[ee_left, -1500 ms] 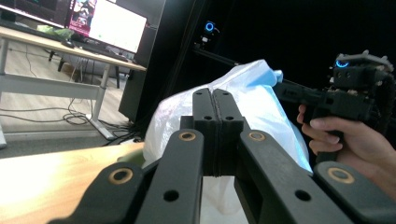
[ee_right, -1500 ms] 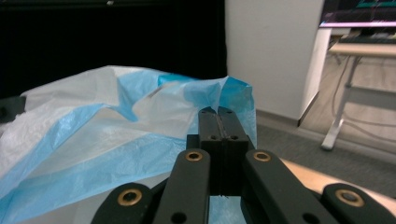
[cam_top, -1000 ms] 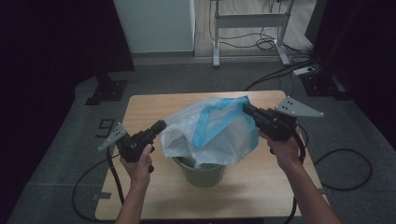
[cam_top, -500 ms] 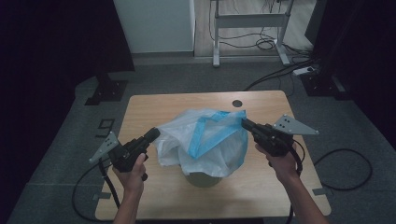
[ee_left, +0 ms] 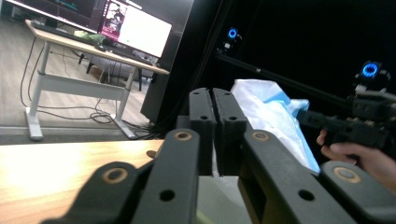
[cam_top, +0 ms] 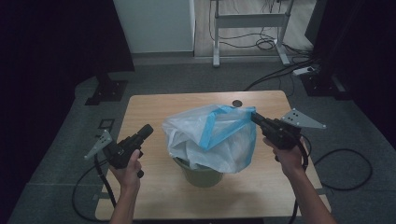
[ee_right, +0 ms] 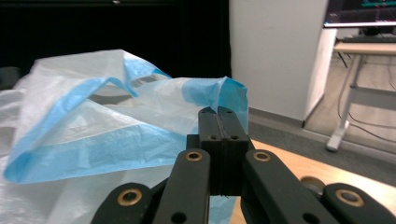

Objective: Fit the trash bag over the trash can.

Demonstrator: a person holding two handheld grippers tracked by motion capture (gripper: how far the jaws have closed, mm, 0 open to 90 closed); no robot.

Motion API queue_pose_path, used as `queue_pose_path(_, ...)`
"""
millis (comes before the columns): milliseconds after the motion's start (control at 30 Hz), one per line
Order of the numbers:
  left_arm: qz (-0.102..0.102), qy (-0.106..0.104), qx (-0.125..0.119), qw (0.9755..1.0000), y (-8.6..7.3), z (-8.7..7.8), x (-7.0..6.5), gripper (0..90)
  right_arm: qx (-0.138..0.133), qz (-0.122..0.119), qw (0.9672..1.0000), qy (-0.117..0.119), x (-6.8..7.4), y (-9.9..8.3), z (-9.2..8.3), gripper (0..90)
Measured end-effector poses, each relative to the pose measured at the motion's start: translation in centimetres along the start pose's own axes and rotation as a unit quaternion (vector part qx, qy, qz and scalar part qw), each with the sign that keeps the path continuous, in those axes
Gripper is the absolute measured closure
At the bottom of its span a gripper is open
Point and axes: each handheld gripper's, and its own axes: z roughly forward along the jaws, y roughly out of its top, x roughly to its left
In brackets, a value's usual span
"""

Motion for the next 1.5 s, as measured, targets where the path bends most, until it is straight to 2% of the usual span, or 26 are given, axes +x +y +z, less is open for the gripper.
queue_pose_path(233, 0.039, -0.020, 0.038, 0.9983, 2.1, 1.6, -0.7, 60.7, -0.006, -0.022, 0.9993, 0.029, 1.4, 0.4, 0.1, 89.3)
queue_pose_path(300, 0.055, -0.028, 0.057, 0.9965, 3.0, 1.9, -0.9, 55.6, -0.004, -0.029, 0.9990, 0.032, 1.7, 0.6, 0.1, 89.3)
queue_pose_path(367, 0.072, -0.041, 0.081, 0.9933, 3.8, 2.4, -1.1, 51.6, -0.003, -0.035, 0.9988, 0.035, 1.9, 0.9, 0.1, 89.3)
queue_pose_path(500, 0.099, -0.060, 0.133, 0.9843, 4.7, 3.8, -1.7, 46.6, -0.003, -0.038, 0.9985, 0.041, 2.3, 1.5, 0.2, 89.3)
queue_pose_path(600, 0.120, -0.061, 0.161, 0.9777, 5.0, 5.0, -2.1, 45.1, -0.001, -0.040, 0.9982, 0.045, 2.6, 1.7, 0.5, 89.3)
queue_pose_path(700, 0.141, -0.063, 0.197, 0.9682, 5.3, 6.3, -2.5, 46.0, 0.001, -0.042, 0.9979, 0.050, 2.9, 1.9, 0.8, 89.3)
queue_pose_path(767, 0.164, -0.046, 0.213, 0.9622, 5.5, 7.1, -3.0, 49.3, 0.002, -0.040, 0.9977, 0.055, 3.2, 1.9, 0.9, 89.3)
queue_pose_path(800, 0.167, -0.048, 0.218, 0.9605, 5.6, 7.3, -3.1, 53.5, 0.002, -0.036, 0.9975, 0.061, 3.3, 2.0, 1.0, 89.3)
queue_pose_path(833, 0.172, -0.050, 0.227, 0.9573, 5.8, 7.7, -3.3, 56.1, 0.002, -0.035, 0.9973, 0.063, 3.5, 2.0, 1.1, 89.3)
queue_pose_path(900, 0.191, -0.040, 0.246, 0.9495, 5.9, 8.3, -3.8, 66.1, 0.006, -0.043, 0.9968, 0.068, 3.9, 2.1, 1.2, 89.3)
queue_pose_path(933, 0.195, -0.032, 0.249, 0.9481, 5.9, 8.6, -4.0, 72.2, 0.007, -0.044, 0.9965, 0.070, 4.1, 2.1, 1.3, 89.3)
queue_pose_path(1000, 0.193, -0.027, 0.248, 0.9490, 6.0, 8.9, -4.2, 84.4, 0.008, -0.048, 0.9961, 0.073, 4.3, 2.1, 1.4, 89.3)
queue_pose_path(1033, 0.189, -0.025, 0.244, 0.9508, 6.0, 9.0, -4.3, 88.9, 0.009, -0.050, 0.9960, 0.073, 4.4, 2.1, 1.5, 89.3)
queue_pose_path(1067, 0.185, -0.022, 0.237, 0.9536, 6.1, 9.0, -4.3, 89.5, 0.010, -0.053, 0.9960, 0.072, 4.4, 2.0, 1.5, 89.3)
queue_pose_path(1167, 0.169, -0.007, 0.202, 0.9647, 6.3, 8.8, -3.9, 89.7, 0.014, -0.054, 0.9961, 0.068, 4.3, 1.7, 1.5, 89.3)
queue_pose_path(1267, 0.146, 0.009, 0.168, 0.9748, 6.6, 8.5, -3.1, 89.8, 0.025, -0.073, 0.9957, 0.053, 4.0, 1.3, 1.5, 89.3)
queue_pose_path(1333, 0.135, 0.018, 0.149, 0.9795, 6.8, 8.2, -2.5, 89.8, 0.030, -0.074, 0.9959, 0.043, 3.6, 1.1, 1.5, 89.3)
queue_pose_path(1433, 0.120, 0.029, 0.120, 0.9851, 7.0, 7.6, -1.7, 89.8, 0.036, -0.071, 0.9964, 0.029, 2.7, 1.0, 1.6, 89.3)
queue_pose_path(1500, 0.113, 0.031, 0.104, 0.9877, 7.3, 7.3, -1.4, 89.8, 0.037, -0.068, 0.9968, 0.020, 2.2, 1.0, 1.7, 89.3)
